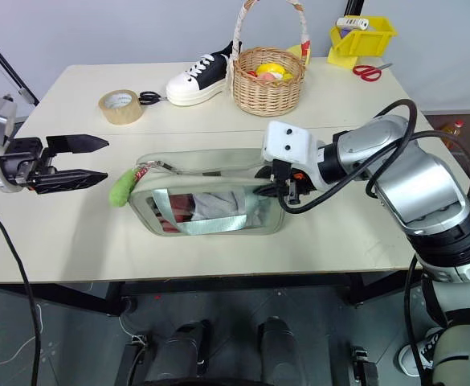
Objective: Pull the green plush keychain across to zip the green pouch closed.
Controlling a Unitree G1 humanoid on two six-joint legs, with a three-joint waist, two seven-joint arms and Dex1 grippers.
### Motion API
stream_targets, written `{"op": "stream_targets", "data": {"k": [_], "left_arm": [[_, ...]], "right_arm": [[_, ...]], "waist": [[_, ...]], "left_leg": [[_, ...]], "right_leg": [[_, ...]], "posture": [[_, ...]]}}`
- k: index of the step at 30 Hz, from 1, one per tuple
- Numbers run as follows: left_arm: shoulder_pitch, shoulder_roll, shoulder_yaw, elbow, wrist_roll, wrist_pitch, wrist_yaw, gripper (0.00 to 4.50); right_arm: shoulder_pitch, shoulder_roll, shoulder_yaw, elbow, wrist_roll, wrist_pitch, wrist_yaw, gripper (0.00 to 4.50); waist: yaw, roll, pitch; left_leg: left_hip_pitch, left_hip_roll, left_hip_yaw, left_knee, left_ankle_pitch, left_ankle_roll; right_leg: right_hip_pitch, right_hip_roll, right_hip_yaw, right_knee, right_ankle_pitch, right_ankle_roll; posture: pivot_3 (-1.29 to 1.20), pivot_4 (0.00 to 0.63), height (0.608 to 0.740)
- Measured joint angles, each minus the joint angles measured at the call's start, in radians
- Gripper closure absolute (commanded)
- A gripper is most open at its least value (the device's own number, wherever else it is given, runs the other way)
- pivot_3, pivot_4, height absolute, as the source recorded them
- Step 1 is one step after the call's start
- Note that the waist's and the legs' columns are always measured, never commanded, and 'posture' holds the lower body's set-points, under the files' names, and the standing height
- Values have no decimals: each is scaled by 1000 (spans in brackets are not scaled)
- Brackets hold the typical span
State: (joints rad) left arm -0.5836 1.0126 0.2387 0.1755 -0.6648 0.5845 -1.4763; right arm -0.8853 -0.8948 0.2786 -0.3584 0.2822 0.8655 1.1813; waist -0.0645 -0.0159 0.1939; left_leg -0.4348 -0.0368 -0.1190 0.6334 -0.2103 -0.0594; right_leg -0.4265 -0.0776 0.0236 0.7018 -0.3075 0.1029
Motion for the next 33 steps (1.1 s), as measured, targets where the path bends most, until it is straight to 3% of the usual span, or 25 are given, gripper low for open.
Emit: {"op": "stream_targets", "data": {"k": [5,6,9,15,25,33], "left_arm": [[26,26,-3,-33,2,11,-21,0],[39,34,-7,-44,7,8,-28,248],[81,44,-39,-80,27,-7,-45,1307],[94,43,-74,-123,47,-32,-56,4376],[85,23,-88,-122,49,-31,-41,4452],[-77,2,-35,-74,-39,26,-32,4452]], "right_arm": [[0,6,0,-1,4,4,-7,4463],[0,8,0,-1,6,10,-10,4489],[-1,13,0,-1,12,41,-21,4500],[-3,18,0,-1,19,64,-36,4500],[-6,17,-1,-1,33,87,-49,4500],[-6,18,-2,-2,50,90,-58,4500]], "waist": [[-2,0,0],[-3,0,0],[-2,0,0],[-3,0,0],[-1,0,0],[-2,0,0]], "left_leg": [[0,0,0,0,0,0],[0,0,0,0,0,0],[0,1,0,0,0,0],[1,0,0,0,0,0],[1,0,0,0,0,0],[1,0,0,0,0,0]], "right_leg": [[0,0,0,0,0,0],[0,0,0,0,0,0],[0,0,0,0,0,0],[0,0,0,0,0,0],[1,0,0,0,0,0],[1,0,0,0,0,0]], "posture": [[0,150,695],[0,150,695],[0,150,695],[0,150,695],[0,150,695],[0,150,695]]}}
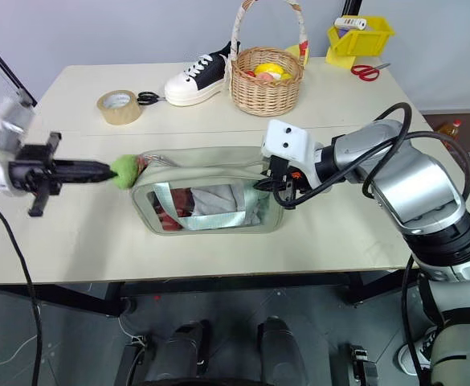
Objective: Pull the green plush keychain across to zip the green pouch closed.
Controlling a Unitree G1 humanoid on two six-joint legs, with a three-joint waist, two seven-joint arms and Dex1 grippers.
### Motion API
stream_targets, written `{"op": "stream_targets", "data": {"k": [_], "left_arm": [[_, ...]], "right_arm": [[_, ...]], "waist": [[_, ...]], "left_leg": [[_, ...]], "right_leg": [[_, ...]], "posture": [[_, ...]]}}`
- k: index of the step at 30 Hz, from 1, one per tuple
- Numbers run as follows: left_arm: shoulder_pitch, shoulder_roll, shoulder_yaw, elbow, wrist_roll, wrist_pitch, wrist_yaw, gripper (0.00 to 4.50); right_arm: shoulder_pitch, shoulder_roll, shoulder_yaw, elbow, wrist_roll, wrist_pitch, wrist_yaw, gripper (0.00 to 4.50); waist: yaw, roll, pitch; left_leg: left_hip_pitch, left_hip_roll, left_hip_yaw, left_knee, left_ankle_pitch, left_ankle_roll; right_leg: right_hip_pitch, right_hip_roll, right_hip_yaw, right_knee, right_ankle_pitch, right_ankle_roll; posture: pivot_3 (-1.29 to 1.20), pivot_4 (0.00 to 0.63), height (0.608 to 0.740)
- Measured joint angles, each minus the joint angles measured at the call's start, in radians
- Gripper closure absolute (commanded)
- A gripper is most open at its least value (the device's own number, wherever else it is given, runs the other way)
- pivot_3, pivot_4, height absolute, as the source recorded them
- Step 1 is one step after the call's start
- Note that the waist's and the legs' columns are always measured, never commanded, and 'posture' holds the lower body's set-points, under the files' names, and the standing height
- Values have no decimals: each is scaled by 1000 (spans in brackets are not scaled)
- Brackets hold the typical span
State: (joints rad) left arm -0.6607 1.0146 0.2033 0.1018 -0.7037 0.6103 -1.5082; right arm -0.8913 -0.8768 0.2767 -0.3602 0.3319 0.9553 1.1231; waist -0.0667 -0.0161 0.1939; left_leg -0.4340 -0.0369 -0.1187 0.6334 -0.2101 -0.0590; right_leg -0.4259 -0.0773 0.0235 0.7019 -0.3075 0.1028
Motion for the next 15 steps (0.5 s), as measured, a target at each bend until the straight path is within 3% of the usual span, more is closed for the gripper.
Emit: {"op": "stream_targets", "data": {"k": [8,13,15], "left_arm": [[-71,-169,-136,-6,65,-13,77,4452],[-107,-223,-181,-4,106,-16,137,4452],[-121,-226,-184,-4,106,-1,143,3918]], "right_arm": [[0,6,0,0,5,0,-16,4500],[0,6,0,-2,8,11,-28,4500],[0,6,-1,-6,12,18,-35,4500]], "waist": [[3,0,0],[-1,0,0],[0,0,0]], "left_leg": [[0,0,0,1,0,0],[0,-1,0,1,0,0],[0,-1,0,1,0,0]], "right_leg": [[1,0,0,0,0,0],[1,1,0,0,0,0],[1,1,0,0,0,0]], "posture": [[0,150,695],[0,150,695],[0,150,695]]}}
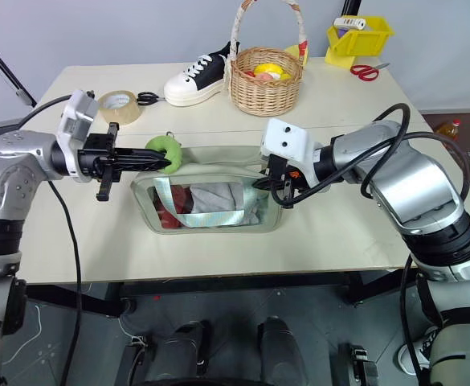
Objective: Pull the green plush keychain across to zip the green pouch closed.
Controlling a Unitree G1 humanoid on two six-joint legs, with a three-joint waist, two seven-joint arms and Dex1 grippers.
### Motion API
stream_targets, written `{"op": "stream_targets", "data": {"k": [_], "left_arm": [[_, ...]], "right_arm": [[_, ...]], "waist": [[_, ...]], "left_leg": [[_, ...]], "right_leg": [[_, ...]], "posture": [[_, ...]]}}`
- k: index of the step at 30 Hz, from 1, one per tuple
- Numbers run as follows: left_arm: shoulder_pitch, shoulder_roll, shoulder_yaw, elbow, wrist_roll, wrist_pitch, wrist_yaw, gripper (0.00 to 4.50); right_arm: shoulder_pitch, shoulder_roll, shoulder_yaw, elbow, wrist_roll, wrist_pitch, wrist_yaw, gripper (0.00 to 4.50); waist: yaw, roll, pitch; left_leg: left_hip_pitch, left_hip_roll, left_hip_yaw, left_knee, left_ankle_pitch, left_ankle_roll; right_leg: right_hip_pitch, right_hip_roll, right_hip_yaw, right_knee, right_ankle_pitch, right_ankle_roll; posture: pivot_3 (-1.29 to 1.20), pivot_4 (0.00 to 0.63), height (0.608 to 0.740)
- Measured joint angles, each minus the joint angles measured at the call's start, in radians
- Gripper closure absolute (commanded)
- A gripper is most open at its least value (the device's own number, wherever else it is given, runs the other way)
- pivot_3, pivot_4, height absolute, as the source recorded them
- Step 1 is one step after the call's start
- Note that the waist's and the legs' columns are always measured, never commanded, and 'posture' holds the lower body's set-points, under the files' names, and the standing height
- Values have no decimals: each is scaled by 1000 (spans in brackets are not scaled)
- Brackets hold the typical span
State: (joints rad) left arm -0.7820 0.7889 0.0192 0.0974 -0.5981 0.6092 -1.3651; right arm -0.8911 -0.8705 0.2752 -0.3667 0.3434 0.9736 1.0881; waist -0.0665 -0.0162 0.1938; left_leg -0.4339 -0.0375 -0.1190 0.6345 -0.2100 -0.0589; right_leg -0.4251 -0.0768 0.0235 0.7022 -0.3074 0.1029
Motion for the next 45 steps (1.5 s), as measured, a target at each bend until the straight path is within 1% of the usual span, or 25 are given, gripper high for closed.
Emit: {"op": "stream_targets", "data": {"k": [1,3,8,9,17,19,21,22,24,25,26,28,29,30,33,35,36,39,42,43,45], "left_arm": [[-12,0,0,0,-3,21,0,3676],[-23,7,1,0,-18,54,-7,2881],[-9,69,8,-28,-26,56,-50,252],[-3,82,10,-33,-25,51,-57,49],[53,170,83,-36,-30,35,-75,49],[116,203,119,-68,-48,42,-84,49],[174,216,123,-96,-45,35,-93,542],[211,215,118,-108,-32,15,-90,862],[247,189,98,-107,2,-10,-62,1766],[248,167,84,-105,17,-15,-34,2283],[248,158,78,-105,25,-17,-17,2702],[245,141,76,-104,38,-32,11,3874],[244,134,76,-104,40,-33,19,4325],[244,129,76,-103,41,-33,25,4424],[244,128,76,-103,42,-35,30,4424],[244,128,75,-104,46,-41,31,4500],[244,128,74,-104,52,-49,35,4500],[242,128,71,-106,62,-60,39,4500],[237,128,65,-106,66,-69,39,4500],[236,128,64,-106,67,-69,39,4500],[230,124,60,-106,67,-69,39,4500]], "right_arm": [[0,0,-2,-1,4,3,-3,4500],[0,0,-2,-3,11,7,-7,4500],[1,0,-3,-5,23,16,-19,4500],[1,0,-3,-5,24,16,-21,4500],[2,-2,-4,-5,33,16,-22,4500],[4,-4,-5,-8,34,15,-22,4500],[4,-5,-6,-8,34,14,-22,4500],[4,-5,-6,-7,34,13,-22,4500],[4,-6,-6,-6,34,13,-21,4500],[4,-5,-6,-4,33,13,-22,4500],[4,-5,-6,-4,33,12,-22,4500],[4,-5,-6,-3,34,12,-22,4500],[4,-5,-6,-3,34,12,-21,4500],[4,-5,-6,-3,34,13,-21,4500],[4,-5,-8,-3,34,13,-22,4500],[4,-5,-12,-4,36,12,-21,3690],[6,-5,-18,-7,42,11,-19,3517],[7,-3,-52,-30,89,14,-2,2099],[1,5,-104,-31,145,22,8,521],[-13,14,-117,-23,163,25,10,91],[-65,39,-134,-11,186,31,7,35]], "waist": [[1,0,0],[0,0,0],[-1,0,0],[-1,0,0],[-1,0,0],[-3,0,0],[0,0,0],[0,0,0],[3,0,0],[9,0,0],[11,0,0],[15,0,0],[15,0,0],[15,0,0],[17,0,0],[19,0,0],[20,0,0],[22,0,0],[22,0,0],[21,0,0],[21,0,0]], "left_leg": [[0,0,0,0,0,0],[0,0,0,0,0,0],[0,0,0,0,0,0],[0,0,0,0,0,0],[0,0,0,0,0,0],[1,1,0,-2,0,0],[1,1,0,-1,0,0],[1,1,0,-1,0,0],[1,1,0,-1,0,0],[1,1,0,-1,1,1],[1,1,0,-1,1,1],[1,0,1,-1,1,1],[1,0,1,-1,1,1],[1,0,1,-1,1,1],[1,0,0,-1,1,1],[1,0,1,-1,1,1],[1,0,1,-1,1,1],[1,0,0,-1,1,1],[1,0,1,-1,1,1],[1,0,1,-1,1,1],[1,0,0,-1,1,1]], "right_leg": [[0,0,0,0,0,0],[0,0,0,0,0,0],[0,0,0,0,0,0],[0,0,0,0,0,0],[0,0,0,0,0,0],[0,-1,1,0,0,0],[0,-1,1,0,0,0],[0,-1,1,0,0,0],[0,-1,1,0,0,0],[1,-1,0,0,0,0],[1,-1,0,0,0,0],[1,-1,0,0,0,0],[1,-1,0,0,0,0],[1,-1,0,0,0,0],[1,-1,0,0,0,0],[1,-1,0,0,0,0],[1,-1,0,0,0,0],[1,-1,0,0,0,0],[1,-1,0,0,0,0],[1,-1,0,0,0,0],[1,-1,0,0,0,0]], "posture": [[0,150,695],[0,150,695],[0,150,695],[0,150,695],[0,150,695],[0,150,695],[0,150,695],[0,150,695],[0,150,695],[0,150,695],[0,150,695],[0,150,695],[0,150,695],[0,150,695],[0,150,695],[0,150,695],[0,150,695],[0,150,695],[0,150,695],[0,150,695],[0,150,695]]}}
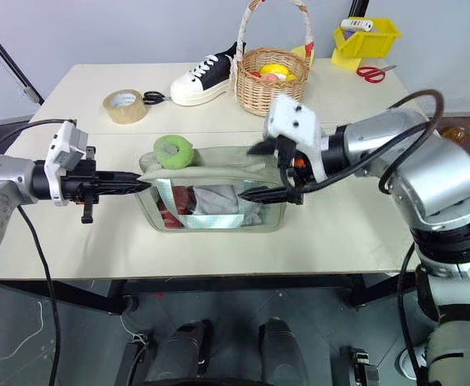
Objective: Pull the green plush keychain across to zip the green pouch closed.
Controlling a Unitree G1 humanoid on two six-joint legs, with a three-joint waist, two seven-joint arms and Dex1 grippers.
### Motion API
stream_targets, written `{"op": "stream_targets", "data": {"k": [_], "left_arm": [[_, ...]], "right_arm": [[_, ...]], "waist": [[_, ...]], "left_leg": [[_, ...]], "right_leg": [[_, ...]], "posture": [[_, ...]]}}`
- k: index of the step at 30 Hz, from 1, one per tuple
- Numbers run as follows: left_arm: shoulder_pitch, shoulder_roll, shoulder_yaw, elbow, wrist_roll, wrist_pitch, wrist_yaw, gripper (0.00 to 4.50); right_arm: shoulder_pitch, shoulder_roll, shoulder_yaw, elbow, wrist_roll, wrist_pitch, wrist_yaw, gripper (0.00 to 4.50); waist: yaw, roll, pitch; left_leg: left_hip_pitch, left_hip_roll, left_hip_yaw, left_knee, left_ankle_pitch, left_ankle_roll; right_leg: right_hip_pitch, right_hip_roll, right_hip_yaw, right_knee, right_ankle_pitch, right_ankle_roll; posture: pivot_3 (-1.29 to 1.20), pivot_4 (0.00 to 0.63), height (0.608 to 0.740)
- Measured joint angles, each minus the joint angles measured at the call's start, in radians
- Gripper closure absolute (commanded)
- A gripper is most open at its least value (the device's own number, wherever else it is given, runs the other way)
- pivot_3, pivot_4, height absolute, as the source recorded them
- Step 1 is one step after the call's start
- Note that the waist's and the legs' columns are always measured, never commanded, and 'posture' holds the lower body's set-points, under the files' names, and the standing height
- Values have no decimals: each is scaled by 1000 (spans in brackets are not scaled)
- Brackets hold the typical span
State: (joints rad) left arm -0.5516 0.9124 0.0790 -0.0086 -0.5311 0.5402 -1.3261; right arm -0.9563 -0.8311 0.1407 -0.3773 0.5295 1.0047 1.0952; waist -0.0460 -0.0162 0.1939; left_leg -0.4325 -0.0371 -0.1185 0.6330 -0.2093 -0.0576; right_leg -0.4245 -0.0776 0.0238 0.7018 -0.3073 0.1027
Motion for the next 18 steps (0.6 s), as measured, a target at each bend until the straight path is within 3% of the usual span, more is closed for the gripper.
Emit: {"op": "stream_targets", "data": {"k": [8,9,11,18], "left_arm": [[-5,-11,-14,-8,0,-5,2,4500],[-4,-11,-14,-8,0,-5,2,4500],[-5,-11,-15,-8,0,-6,3,4500],[7,-10,-9,-16,-3,-6,14,4500]], "right_arm": [[-229,318,193,241,-122,-19,-156,35],[-252,354,216,270,-136,-22,-166,265],[-280,387,254,296,-158,-34,-169,800],[-284,373,295,339,-210,-56,-150,4455]], "waist": [[1,0,0],[3,0,0],[3,0,0],[0,0,0]], "left_leg": [[1,0,0,-1,0,0],[1,0,0,-1,0,0],[0,-1,0,0,0,0],[1,-1,0,0,0,0]], "right_leg": [[0,0,0,0,0,0],[0,0,0,0,0,0],[0,-1,0,-1,0,0],[0,0,0,0,0,0]], "posture": [[0,150,695],[0,150,695],[0,150,695],[0,150,695]]}}
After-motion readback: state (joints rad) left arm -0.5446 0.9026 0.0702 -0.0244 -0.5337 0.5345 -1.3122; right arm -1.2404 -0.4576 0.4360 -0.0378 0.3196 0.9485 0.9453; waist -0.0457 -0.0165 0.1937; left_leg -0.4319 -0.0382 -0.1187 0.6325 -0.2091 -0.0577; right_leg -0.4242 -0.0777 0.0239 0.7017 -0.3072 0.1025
